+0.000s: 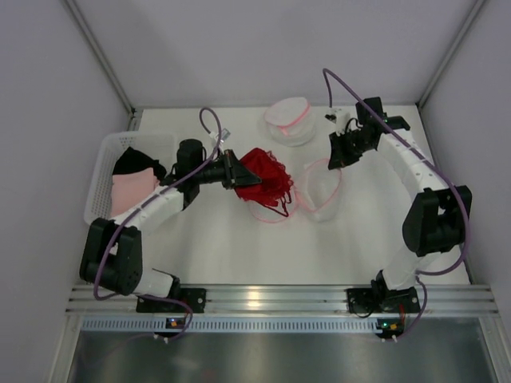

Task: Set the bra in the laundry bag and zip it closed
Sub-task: Move the laundry bag to the center of the board, then place the bra in the laundry bag.

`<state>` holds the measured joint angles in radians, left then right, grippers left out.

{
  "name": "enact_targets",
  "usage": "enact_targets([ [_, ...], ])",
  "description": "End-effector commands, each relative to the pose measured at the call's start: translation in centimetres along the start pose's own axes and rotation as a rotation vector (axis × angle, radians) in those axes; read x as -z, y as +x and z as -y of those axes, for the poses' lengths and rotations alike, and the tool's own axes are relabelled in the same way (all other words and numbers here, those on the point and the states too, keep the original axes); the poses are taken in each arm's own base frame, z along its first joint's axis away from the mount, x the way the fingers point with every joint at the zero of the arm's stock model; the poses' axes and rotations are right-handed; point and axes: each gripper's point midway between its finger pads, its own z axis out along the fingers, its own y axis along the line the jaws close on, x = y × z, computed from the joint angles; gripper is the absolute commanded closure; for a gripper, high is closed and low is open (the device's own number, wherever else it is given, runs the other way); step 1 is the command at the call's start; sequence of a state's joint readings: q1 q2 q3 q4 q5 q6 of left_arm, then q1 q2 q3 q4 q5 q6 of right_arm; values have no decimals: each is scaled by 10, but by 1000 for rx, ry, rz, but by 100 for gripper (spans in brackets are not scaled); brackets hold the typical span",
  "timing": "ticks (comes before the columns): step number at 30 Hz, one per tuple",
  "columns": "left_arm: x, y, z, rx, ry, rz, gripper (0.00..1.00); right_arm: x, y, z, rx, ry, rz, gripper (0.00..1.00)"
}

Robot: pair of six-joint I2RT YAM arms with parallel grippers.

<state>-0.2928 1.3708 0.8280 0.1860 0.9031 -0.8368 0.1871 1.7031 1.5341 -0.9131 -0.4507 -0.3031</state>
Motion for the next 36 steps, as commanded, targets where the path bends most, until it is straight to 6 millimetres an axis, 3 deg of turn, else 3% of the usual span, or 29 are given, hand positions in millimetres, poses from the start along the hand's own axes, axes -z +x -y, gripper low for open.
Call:
enact_targets([
  [1, -24, -27, 20, -37, 86, 60, 100, 7, -10, -24, -111, -76, 84, 100],
  [3, -35, -41, 31, -69, 111, 86, 100, 2, -3, -32, -142, -115, 78, 100],
  [4, -48, -40, 28, -67, 107, 83, 100, 0, -1, -33, -155, -120, 77, 100],
  [7, -73, -44, 45, -107, 158, 84, 100, -7, 9, -33, -165, -127, 51, 100],
  [9, -92, -43, 35, -83, 152, 86, 100, -10, 13, -32, -171, -128, 41, 100],
  [10, -101, -38, 41, -86, 169, 71, 100, -11, 14, -31, -176, -128, 35, 100],
  [14, -130, -21, 25, -61, 157, 33, 100, -15, 13, -22, -200, -106, 35, 100],
  [18, -152, -5, -19, -3, 55, 39, 100, -13, 17, -5, -283, -80, 35, 100],
  [21, -167, 11, -35, 10, 18, 16, 100, -9, 22, 5, -346, -93, 37, 100],
  [23, -181, 33, -44, -27, 9, -43, 100, -9, 25, 5, -350, -102, 31, 100],
  [24, -187, 32, -39, -60, 14, -54, 100, -10, 27, 5, -349, -105, 28, 100],
  [25, -192, 45, -38, -73, 8, -88, 100, -11, 28, 3, -349, -108, 24, 100],
  [29, -197, 66, -45, -53, -15, -157, 100, -13, 34, 2, -349, -116, 22, 100],
  [32, -204, 69, -48, -53, -36, -197, 100, -13, 32, -4, -333, -140, 43, 100],
  [33, -211, 66, -36, -64, -25, -222, 100, -13, 32, -4, -324, -136, 47, 100],
  [34, -214, 70, -37, -116, -28, -252, 100, -14, 32, -6, -309, -129, 46, 100],
  [36, -217, 85, -28, -161, -67, -299, 100, -15, 33, -10, -298, -135, 44, 100],
])
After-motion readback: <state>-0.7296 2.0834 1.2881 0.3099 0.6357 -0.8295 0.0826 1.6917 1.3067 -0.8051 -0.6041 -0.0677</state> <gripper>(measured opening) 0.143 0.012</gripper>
